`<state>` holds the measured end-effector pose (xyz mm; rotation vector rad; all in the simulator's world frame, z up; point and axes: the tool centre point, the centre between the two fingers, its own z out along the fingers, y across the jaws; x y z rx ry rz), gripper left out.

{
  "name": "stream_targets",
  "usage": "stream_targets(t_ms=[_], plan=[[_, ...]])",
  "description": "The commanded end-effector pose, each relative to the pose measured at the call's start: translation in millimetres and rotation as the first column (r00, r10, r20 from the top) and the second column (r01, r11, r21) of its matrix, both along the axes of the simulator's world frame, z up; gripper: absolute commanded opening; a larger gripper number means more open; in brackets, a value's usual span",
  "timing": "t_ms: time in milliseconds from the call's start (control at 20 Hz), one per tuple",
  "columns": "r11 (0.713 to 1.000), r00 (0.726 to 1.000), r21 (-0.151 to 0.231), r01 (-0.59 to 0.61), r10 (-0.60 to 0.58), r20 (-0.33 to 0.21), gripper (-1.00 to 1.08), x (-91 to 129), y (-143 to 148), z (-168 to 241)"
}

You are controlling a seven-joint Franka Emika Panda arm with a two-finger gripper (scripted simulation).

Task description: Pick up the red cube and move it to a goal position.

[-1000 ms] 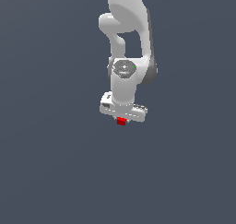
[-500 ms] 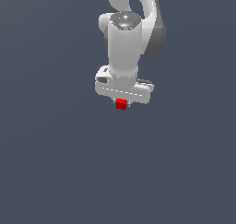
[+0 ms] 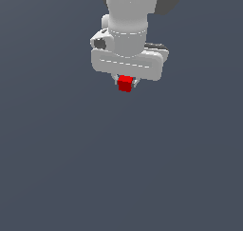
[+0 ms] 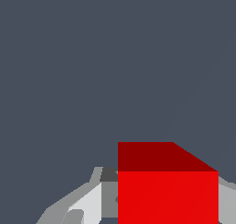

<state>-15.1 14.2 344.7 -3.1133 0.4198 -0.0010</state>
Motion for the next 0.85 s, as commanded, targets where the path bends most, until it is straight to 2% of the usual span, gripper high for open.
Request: stream_targets(t_ms=[0,400,800], plan=[[1.0,1.0,0.0,0.0,0.0,-0.001,-1.0,-0.9,-0.5,23.8],[1.0,1.0,0.0,0.0,0.0,-0.001,-1.0,-0.3,-1.0,72.2],[1.0,1.0,0.0,-0.001,0.001,-0.001,-1.0,0.5,-1.1,87.1]])
